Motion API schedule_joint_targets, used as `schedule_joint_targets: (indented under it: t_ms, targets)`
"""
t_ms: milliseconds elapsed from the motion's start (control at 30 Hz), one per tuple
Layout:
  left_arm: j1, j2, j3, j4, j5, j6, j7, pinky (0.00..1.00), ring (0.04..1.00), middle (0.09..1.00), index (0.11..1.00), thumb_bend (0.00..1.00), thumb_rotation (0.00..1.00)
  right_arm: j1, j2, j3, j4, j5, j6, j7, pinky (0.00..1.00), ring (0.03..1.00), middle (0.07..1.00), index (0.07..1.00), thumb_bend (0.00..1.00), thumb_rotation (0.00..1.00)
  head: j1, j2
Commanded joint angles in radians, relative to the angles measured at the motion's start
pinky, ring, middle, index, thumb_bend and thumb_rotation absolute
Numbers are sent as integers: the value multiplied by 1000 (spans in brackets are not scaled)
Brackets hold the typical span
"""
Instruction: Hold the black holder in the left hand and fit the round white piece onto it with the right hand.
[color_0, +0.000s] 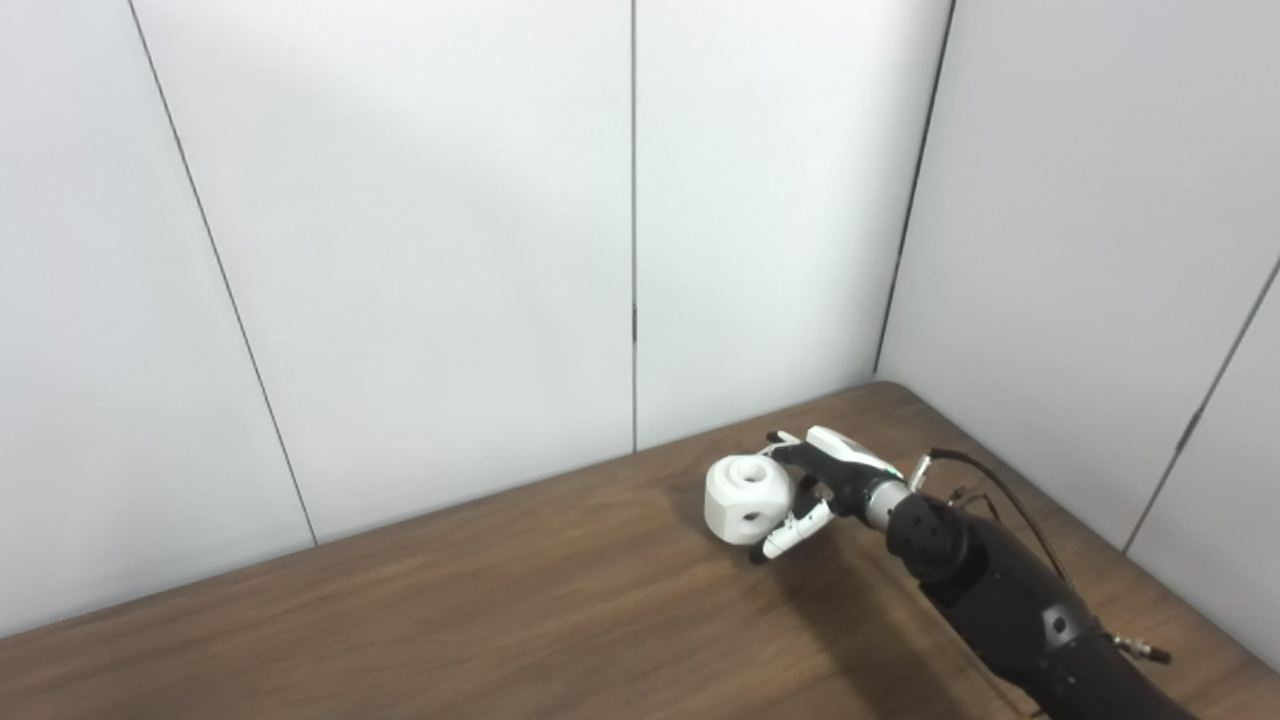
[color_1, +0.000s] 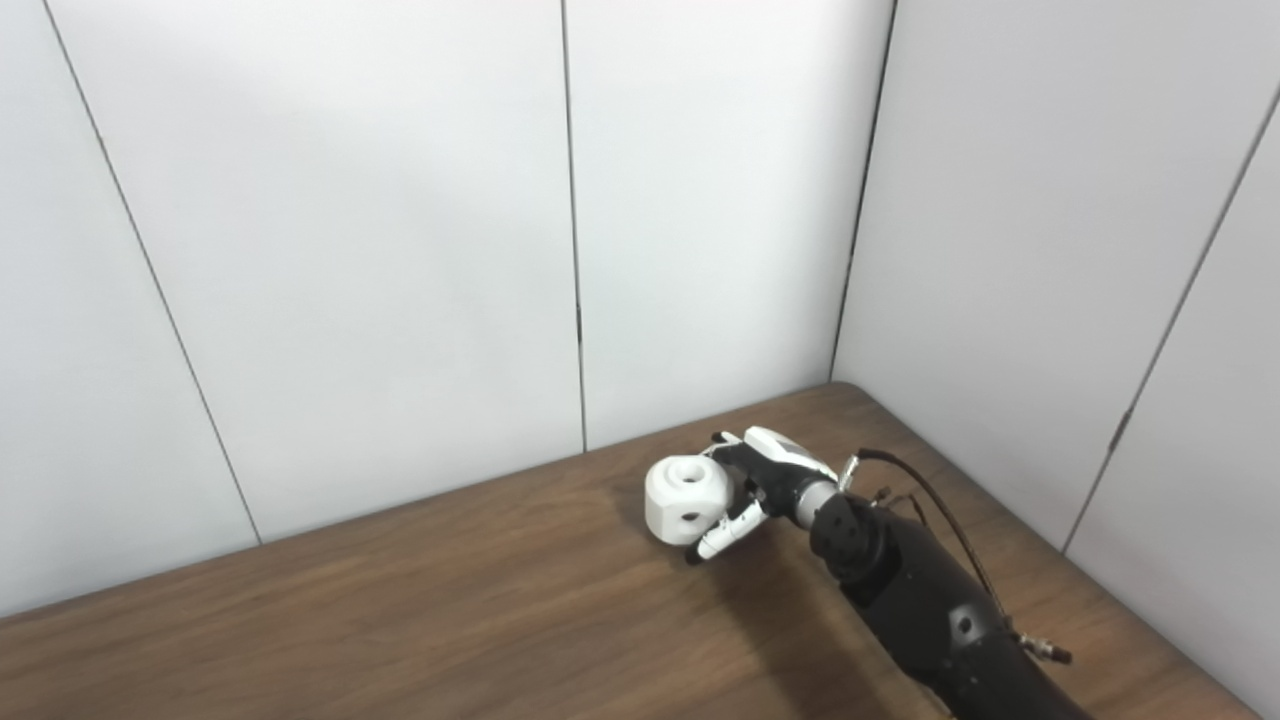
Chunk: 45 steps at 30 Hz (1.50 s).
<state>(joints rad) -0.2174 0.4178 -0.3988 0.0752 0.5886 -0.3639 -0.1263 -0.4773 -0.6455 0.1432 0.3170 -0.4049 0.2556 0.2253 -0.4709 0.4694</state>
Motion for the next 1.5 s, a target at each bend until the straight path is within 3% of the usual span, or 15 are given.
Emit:
schedule_joint_targets:
  t_ms: [0, 167, 200, 233, 300, 433, 600, 767, 800, 867, 1067, 1467]
  targets:
    - [34, 22, -15, 10, 22, 31, -62, 840, 876, 836, 484, 522, 48, -5, 30, 19, 16, 13, -41, 14, 780, 940, 974, 721, 919, 250, 0, 5]
    - [36, 22, -14, 11, 25, 31, -61, 841, 876, 837, 484, 522, 48, 6, 66, 16, 45, -27, -83, -96, 790, 885, 889, 565, 846, 199, 7, 13]
    - [37, 21, -14, 8, 25, 34, -63, 841, 876, 837, 484, 522, 48, 9, 75, 12, 50, -31, -91, -118, 796, 880, 878, 527, 690, 173, 7, 13]
    - [37, 21, -14, 6, 24, 37, -65, 841, 877, 839, 484, 522, 48, 12, 85, 9, 54, -31, -98, -135, 802, 877, 868, 507, 610, 159, 9, 16]
    - [38, 22, -15, 6, 25, 37, -66, 842, 876, 840, 484, 522, 48, 15, 100, 7, 61, -36, -105, -162, 806, 872, 853, 488, 543, 147, 10, 18]
    - [37, 20, -17, 2, 32, 41, -66, 833, 874, 841, 484, 522, 48, 21, 142, 4, 89, -48, -135, -237, 768, 833, 816, 481, 525, 141, 17, 23]
    - [38, 17, -21, -20, 35, 62, -81, 834, 877, 844, 484, 522, 48, 33, 174, 1, 86, -47, -135, -272, 752, 827, 797, 480, 520, 139, 48, 39]
    - [42, -2, -31, -23, 49, 66, -74, 828, 875, 841, 483, 522, 48, 61, 185, -5, 45, -39, -162, -291, 722, 808, 784, 480, 521, 134, 199, 51]
    - [42, -6, -33, -22, 54, 67, -73, 830, 877, 842, 484, 522, 49, 67, 184, -6, 35, -37, -170, -291, 718, 806, 784, 480, 521, 134, 199, 51]
    - [43, -21, -38, -21, 71, 80, -73, 834, 879, 844, 484, 523, 50, 80, 177, -6, -3, -34, -178, -280, 726, 811, 783, 481, 521, 134, 278, 58]
    - [38, -55, -53, -23, 95, 131, -92, 895, 919, 873, 484, 523, 53, 99, 165, -15, -83, -3, -185, -240, 762, 826, 785, 481, 523, 131, 403, 89]
    - [21, -73, -52, -19, 110, 169, -84, 906, 940, 884, 484, 524, 55, 101, 174, -5, -263, -11, -172, -139, 721, 804, 786, 481, 522, 127, 459, 156]
